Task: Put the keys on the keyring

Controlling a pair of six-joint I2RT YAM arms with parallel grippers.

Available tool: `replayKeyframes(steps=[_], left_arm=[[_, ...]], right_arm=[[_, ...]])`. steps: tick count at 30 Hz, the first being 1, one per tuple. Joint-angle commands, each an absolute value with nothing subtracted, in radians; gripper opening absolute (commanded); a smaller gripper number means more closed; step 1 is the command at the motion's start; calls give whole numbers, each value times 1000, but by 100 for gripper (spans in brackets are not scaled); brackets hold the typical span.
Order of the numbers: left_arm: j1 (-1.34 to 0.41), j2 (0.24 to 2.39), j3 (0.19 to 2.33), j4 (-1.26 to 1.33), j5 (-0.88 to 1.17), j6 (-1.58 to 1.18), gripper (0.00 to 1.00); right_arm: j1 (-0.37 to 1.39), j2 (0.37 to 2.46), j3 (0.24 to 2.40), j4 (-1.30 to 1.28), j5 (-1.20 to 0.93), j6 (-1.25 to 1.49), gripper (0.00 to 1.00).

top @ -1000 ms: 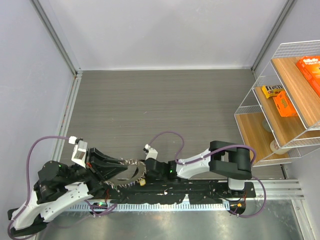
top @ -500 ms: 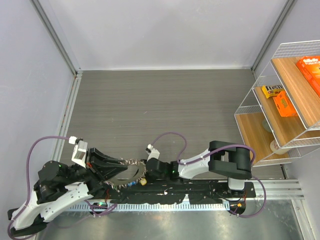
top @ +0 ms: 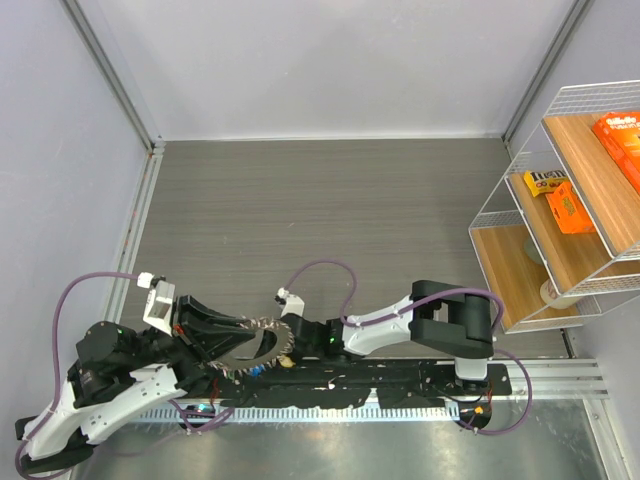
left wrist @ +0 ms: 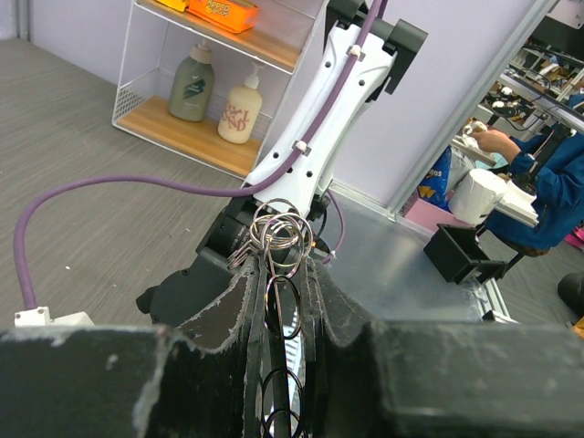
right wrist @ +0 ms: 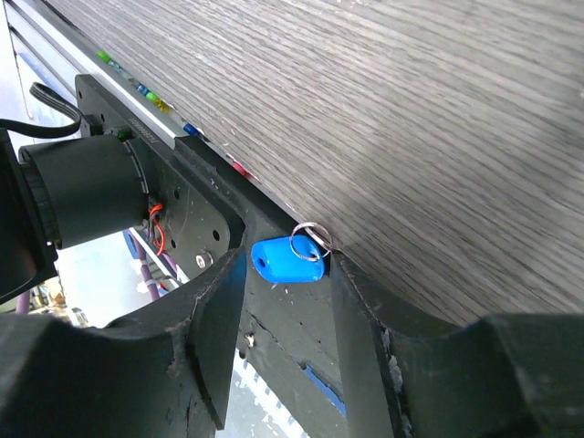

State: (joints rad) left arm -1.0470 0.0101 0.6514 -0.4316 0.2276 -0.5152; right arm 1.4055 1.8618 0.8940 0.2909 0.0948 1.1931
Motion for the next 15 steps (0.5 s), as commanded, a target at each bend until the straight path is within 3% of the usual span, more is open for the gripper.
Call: replayKeyframes(steps=[1,11,15], left_arm=[[-1043,-290,673,-397,222,-503,0],[-1045,-288,675,-402,221,-503,0],[-1045,-288,670,-399,219,-506,0]], right_arm=[[1393,1919,942,178,189,1117,49],[1393,1996,989,155,181,1103,49],[1393,2014,1003,143,183,1086,37]])
